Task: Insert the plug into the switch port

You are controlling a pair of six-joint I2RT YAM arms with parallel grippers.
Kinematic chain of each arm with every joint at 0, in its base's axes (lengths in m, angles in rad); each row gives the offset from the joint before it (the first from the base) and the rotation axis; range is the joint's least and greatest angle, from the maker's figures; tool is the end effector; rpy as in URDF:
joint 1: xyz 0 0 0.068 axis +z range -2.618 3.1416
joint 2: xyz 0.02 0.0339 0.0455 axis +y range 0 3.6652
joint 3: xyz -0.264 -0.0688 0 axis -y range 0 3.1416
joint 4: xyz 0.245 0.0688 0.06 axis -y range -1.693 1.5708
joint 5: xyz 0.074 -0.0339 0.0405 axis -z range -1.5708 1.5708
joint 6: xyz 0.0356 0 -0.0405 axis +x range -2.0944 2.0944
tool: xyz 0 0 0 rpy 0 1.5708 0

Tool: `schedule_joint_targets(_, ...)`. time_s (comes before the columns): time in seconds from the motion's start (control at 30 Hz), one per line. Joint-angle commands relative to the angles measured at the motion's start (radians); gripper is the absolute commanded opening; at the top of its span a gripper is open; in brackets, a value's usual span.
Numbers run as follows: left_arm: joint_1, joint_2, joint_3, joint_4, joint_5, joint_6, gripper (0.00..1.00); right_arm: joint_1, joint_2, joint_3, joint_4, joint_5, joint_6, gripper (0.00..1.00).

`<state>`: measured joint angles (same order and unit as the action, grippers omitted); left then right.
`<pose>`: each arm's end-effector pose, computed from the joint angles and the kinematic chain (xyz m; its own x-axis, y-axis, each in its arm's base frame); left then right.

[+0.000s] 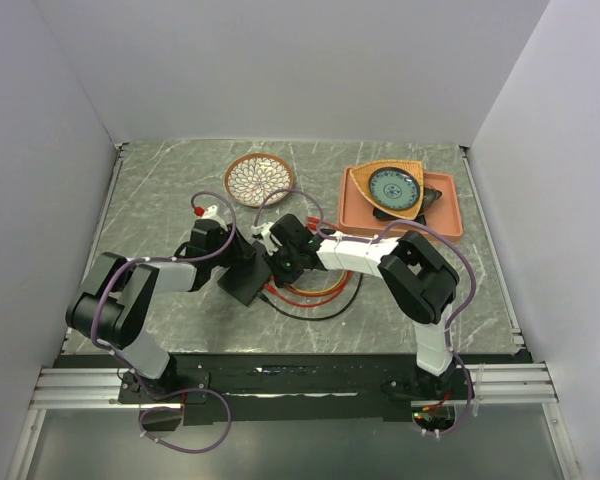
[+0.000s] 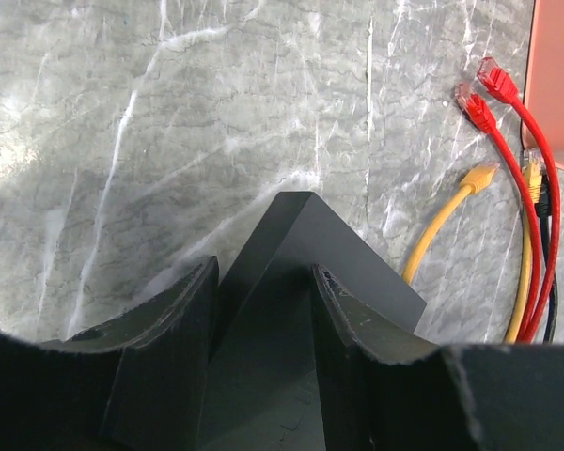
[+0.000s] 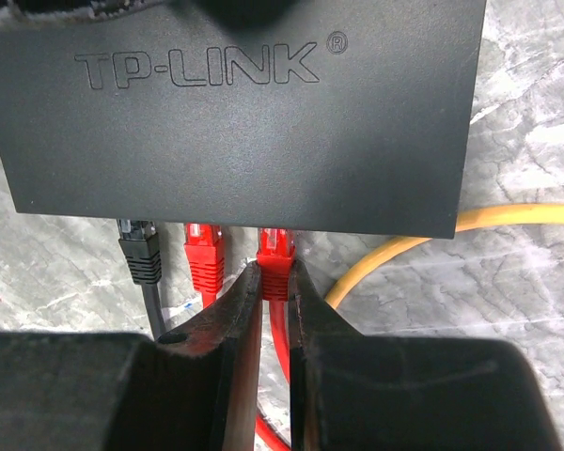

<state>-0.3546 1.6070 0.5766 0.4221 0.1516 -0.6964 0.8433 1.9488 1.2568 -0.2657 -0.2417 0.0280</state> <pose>0.2763 -0.1080 0.1357 -0.7059 -0.4148 -0.5742 0.0087 0.8054 -0.5926 0.2642 0.3095 0.1599 -0.5665 -0.5954 -0.5697 -0.8012 0.5597 0.2118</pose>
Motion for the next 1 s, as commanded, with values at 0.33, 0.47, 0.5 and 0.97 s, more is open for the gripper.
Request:
schedule_joint_targets(0.33, -0.264, 0.051, -0.027, -0.175, 0.405, -0.172, 0.01, 0.002, -0.042, 0.066, 0.631, -0.099, -0.019, 0.00)
schedule_joint_targets(0.47, -0.273, 0.086, -0.031, -0.157, 0.414, -0.189, 0.01, -0.001, -0.082, 0.003, 0.720, -0.096, -0.017, 0.00)
schedule_joint_targets(0.5, -0.276, 0.091, -0.034, -0.151, 0.417, -0.192, 0.01, -0.001, -0.091, -0.008, 0.744, -0.091, -0.014, 0.00)
schedule_joint_targets(0.97, -0.297, 0.088, -0.055, -0.128, 0.396, -0.241, 0.01, -0.001, -0.099, -0.068, 0.996, 0.079, 0.047, 0.00)
